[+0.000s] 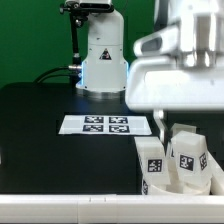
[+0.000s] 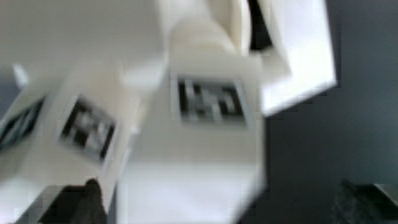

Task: Assemble stool

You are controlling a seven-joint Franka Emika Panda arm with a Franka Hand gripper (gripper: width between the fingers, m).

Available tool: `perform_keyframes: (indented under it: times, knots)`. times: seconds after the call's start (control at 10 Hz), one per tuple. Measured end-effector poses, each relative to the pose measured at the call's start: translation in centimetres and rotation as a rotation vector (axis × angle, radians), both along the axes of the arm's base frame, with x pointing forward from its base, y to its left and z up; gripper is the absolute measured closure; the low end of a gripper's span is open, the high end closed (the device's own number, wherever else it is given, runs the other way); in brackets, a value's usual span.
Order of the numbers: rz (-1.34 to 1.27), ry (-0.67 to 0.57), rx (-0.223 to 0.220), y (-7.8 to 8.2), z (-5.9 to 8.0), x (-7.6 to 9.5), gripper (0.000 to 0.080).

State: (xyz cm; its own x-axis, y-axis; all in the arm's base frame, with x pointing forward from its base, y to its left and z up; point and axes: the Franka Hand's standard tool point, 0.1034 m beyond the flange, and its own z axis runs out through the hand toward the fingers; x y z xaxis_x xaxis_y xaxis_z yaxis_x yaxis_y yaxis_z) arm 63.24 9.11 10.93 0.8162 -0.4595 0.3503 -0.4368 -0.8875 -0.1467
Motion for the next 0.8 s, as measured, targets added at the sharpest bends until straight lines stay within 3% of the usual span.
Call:
perform_keyframes:
  times: [0.2, 0.4, 0.6, 0.8]
  knots:
    - [-0.024, 0.165, 0.057, -0.76, 0.84, 0.37, 0.0152]
    - [-0.009, 0.203, 0.058, -0.83, 0.81, 0.50, 0.0151]
    - [0.025, 0.200, 0.042, -0.86, 0.77, 0.57, 0.0151]
    - [0.291, 0.231, -0.032, -0.08, 0.59, 0.61, 0.0151]
